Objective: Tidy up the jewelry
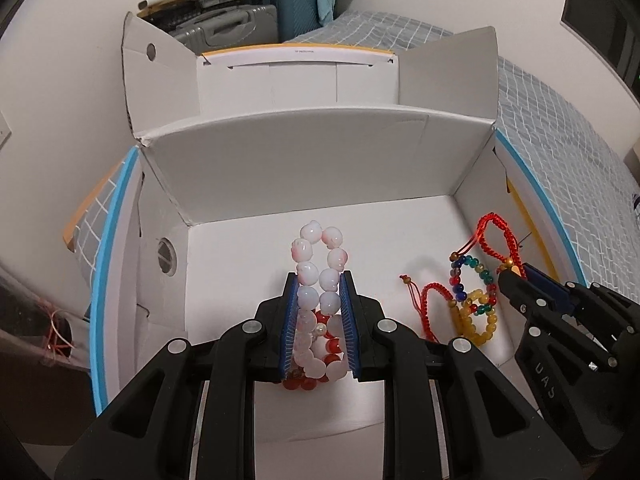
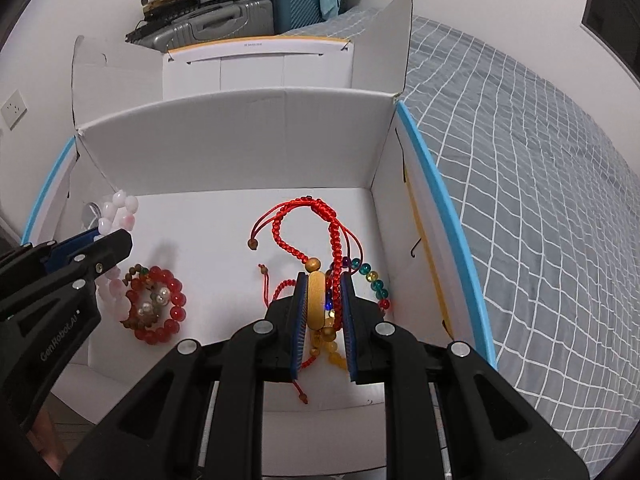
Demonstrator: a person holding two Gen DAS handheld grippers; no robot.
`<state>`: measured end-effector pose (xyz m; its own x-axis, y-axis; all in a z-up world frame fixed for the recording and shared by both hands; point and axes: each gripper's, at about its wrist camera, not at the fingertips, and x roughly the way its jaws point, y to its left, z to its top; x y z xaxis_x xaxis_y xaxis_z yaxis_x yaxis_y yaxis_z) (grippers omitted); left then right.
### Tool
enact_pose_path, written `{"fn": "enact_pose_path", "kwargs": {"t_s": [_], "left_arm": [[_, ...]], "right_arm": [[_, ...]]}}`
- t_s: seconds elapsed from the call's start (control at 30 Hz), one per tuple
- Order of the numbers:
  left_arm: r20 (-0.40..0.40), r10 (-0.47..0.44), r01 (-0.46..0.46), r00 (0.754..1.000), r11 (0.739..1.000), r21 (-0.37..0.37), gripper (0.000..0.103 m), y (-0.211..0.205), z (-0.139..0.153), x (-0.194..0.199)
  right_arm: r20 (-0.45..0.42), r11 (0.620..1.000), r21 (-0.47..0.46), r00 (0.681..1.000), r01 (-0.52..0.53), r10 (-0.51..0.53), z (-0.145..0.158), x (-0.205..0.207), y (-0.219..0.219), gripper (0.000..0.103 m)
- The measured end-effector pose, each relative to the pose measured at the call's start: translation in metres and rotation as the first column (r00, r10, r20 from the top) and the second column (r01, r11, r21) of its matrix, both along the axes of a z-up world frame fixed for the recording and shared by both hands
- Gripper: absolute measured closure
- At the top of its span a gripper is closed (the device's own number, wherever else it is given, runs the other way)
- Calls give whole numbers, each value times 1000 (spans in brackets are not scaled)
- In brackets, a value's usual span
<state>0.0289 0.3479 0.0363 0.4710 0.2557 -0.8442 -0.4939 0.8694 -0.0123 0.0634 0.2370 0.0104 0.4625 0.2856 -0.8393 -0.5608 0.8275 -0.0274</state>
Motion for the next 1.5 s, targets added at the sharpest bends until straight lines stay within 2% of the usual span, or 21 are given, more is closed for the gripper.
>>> {"fn": "enact_pose_path", "kwargs": {"t_s": [0.13,0.23,0.27,0.3,0.33,0.43,0.5,0.53,0.6,0.67,0.7,0.77,0.93,1.07,1.27,1.5], "left_arm": [[-6,0,0,1000,1000,-3,83,0,-2,3],[-14,8,-9,1000,1000,-8,78,2,-2,3],[-14,14,-14,1000,1000,-8,70,2,-2,2],[-11,21,-21,1000,1000,-6,66,2,-1,1],[-3,25,-25,1000,1000,-5,66,2,1,-1],[22,34,-34,999,999,6,54,0,9,-9],[40,35,-36,999,999,21,48,-3,16,-15],[53,39,-40,998,999,25,45,-5,20,-20],[85,48,-51,995,998,33,29,-8,28,-29],[128,63,-69,990,997,47,19,-14,35,-42],[138,67,-76,988,995,61,15,-17,37,-48],[163,80,-93,983,993,74,10,-23,40,-60],[196,98,-117,976,989,91,6,-35,38,-90],[204,83,-102,976,991,86,6,-46,29,-110],[192,66,-86,979,992,97,6,-58,19,-126],[189,68,-91,980,989,113,6,-61,17,-133]], "right_arm": [[-10,1000,-8,1000,2,-2,-4,4,1,88],[-13,1000,-5,1000,-1,1,-7,5,0,83],[-11,1000,-2,1000,-4,4,-7,5,-1,78],[-9,1000,3,1000,-7,7,-6,4,-2,72],[-8,1000,10,1000,-10,10,-5,3,-3,70],[24,1000,27,1000,-16,15,4,-4,-9,60],[45,999,48,999,-17,15,12,-9,-13,47],[55,998,59,998,-15,12,16,-12,-16,44],[87,996,88,996,-12,4,27,-20,-24,33],[120,993,115,993,-8,-6,36,-29,-33,23],[136,992,128,991,-1,-17,40,-32,-38,16],[164,987,160,986,9,-36,46,-42,-50,10],[198,986,165,980,-2,-32,48,-66,-71,9],[210,984,177,977,-12,-26,45,-86,-84,8],[248,984,176,968,-14,-30,42,-112,-93,8],[235,982,190,971,-9,-37,39,-118,-100,8]]}}
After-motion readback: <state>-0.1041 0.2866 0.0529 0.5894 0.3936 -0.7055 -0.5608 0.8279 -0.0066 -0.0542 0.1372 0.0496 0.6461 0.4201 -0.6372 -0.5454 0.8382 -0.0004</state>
